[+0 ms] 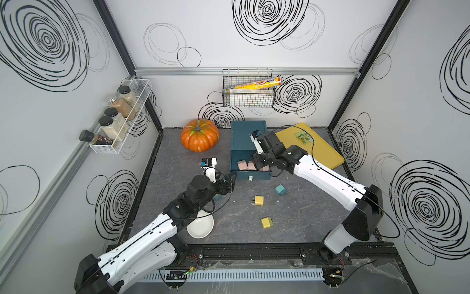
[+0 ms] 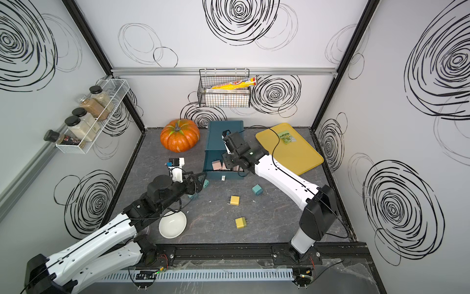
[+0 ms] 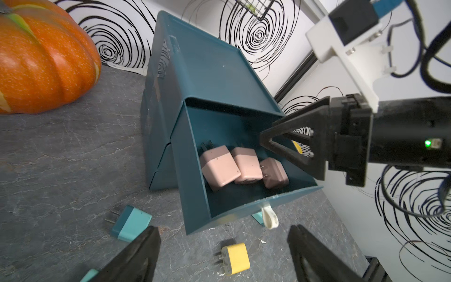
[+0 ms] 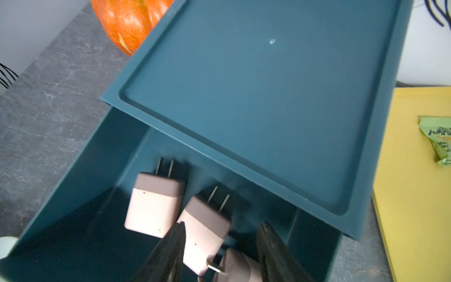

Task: Place the plugs into the drawer by color
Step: Place the plug in the drawer, then close the drawer in the storage box.

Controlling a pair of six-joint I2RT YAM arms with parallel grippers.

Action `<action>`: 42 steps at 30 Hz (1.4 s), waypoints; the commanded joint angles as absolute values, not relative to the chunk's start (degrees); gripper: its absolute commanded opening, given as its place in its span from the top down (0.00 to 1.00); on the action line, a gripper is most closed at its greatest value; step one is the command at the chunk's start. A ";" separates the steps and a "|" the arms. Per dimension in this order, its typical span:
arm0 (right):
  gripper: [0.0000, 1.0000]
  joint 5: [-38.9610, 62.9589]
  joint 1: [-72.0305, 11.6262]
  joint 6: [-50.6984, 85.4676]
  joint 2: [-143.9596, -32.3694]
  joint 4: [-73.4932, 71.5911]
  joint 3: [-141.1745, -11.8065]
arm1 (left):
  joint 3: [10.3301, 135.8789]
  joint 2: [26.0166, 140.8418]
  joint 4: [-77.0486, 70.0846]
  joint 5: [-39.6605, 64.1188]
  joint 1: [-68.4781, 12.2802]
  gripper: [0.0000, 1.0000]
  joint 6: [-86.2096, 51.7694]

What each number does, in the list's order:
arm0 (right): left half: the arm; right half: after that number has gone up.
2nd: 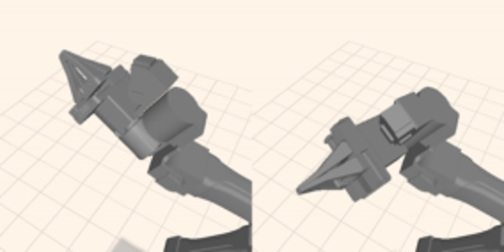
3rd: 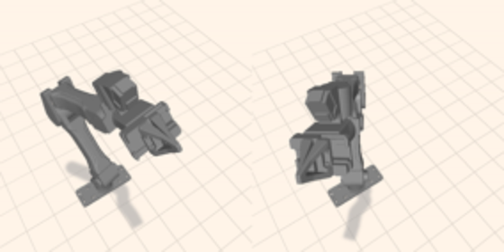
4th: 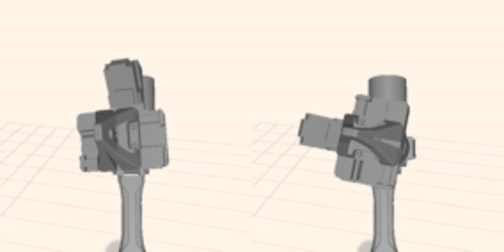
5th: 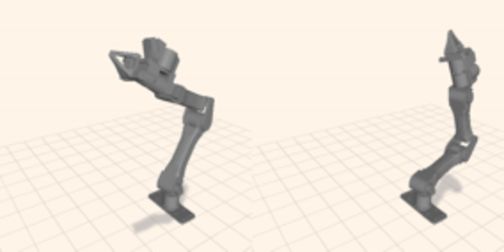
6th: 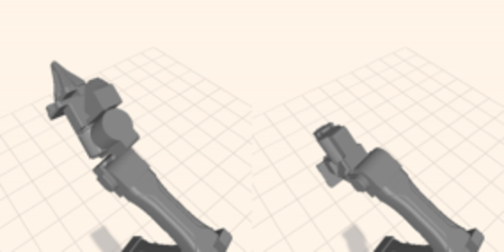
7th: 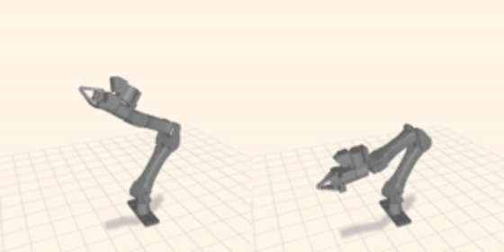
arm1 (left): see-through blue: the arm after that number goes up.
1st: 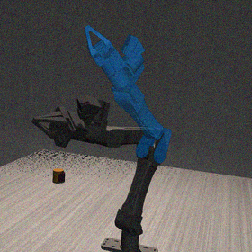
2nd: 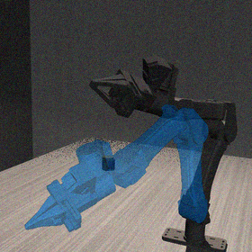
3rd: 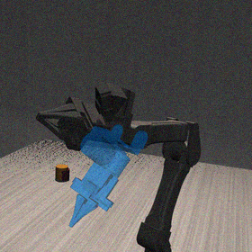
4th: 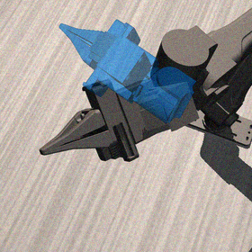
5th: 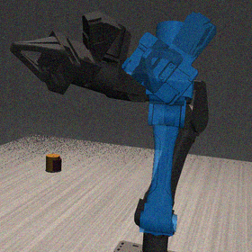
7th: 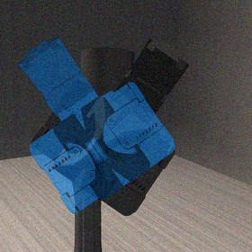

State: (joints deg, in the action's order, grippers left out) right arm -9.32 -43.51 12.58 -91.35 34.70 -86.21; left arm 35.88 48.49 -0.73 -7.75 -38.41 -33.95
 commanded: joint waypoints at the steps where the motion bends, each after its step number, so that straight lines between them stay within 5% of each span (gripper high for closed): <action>1: 0.48 -7.58 -43.33 11.43 -84.75 29.43 -83.61 | 41.58 50.18 -1.79 -9.99 -35.81 0.12 -34.28; 10: 0.49 8.58 -43.32 9.45 -69.54 23.09 -71.52 | 61.01 71.31 4.51 5.11 -22.06 0.17 -33.29; 15: 0.53 20.18 -43.49 9.98 -65.32 18.94 -63.09 | 64.98 79.55 2.64 6.57 -21.23 0.22 -31.75; 22: 0.55 23.09 -44.36 10.00 -63.92 13.42 -53.54 | 68.33 86.53 -0.15 9.00 -20.74 0.22 -30.76; 29: 0.56 18.70 -44.47 10.41 -66.66 10.94 -51.97 | 69.97 90.41 1.37 7.87 -20.60 0.44 -29.83; 42: 0.58 0.95 -44.41 12.49 -73.94 8.21 -55.40 | 68.95 92.64 1.46 9.08 -20.70 0.60 -29.95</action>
State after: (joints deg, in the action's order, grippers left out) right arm 7.84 -44.66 11.27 -73.73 12.01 -53.54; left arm 68.90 91.02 1.13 9.37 -21.04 -30.55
